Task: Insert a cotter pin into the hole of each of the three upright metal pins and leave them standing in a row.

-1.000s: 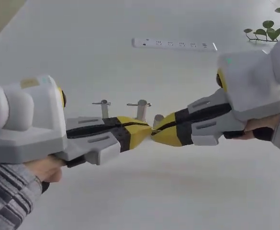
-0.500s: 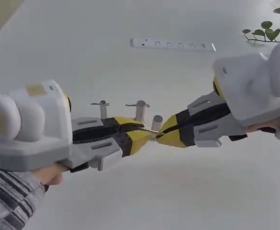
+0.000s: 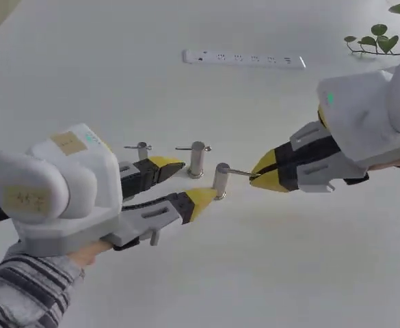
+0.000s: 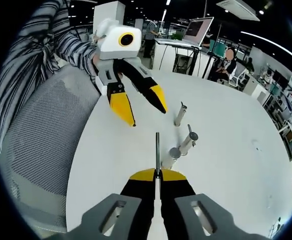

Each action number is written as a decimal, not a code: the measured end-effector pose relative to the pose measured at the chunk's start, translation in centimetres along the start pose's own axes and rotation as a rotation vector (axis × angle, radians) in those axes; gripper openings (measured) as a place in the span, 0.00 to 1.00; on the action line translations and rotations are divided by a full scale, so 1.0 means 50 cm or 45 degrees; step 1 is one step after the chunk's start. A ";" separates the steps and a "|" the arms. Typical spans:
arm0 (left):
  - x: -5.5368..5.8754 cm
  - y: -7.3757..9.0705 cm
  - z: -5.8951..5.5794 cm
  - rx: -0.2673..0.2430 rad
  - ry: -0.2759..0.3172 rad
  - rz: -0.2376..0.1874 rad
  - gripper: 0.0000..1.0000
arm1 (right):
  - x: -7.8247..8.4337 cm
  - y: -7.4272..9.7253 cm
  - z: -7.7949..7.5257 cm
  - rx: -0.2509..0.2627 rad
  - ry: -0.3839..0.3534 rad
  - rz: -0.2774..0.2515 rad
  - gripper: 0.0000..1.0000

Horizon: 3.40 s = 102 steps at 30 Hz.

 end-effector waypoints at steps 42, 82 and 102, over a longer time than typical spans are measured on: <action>0.063 -0.163 0.018 -0.180 0.024 0.196 0.18 | 0.056 -0.054 -0.058 -0.045 0.148 0.135 0.00; 0.072 -0.177 0.015 -0.178 0.129 0.149 0.11 | 0.006 -0.086 -0.053 -0.043 0.079 0.076 0.00; 0.073 -0.178 0.014 -0.189 0.153 0.139 0.11 | 0.005 -0.052 -0.050 -0.018 -0.101 0.026 0.01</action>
Point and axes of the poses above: the centre of the closed fingertips' face, and the gripper's own axes: y roughly backward along the fingers, z roughly to its left, x roughly out of its underside, the point moved 6 cm from there along y, roughly backward along the fingers, and after that the axes turned 6 degrees about z, right-handed, at the moved point
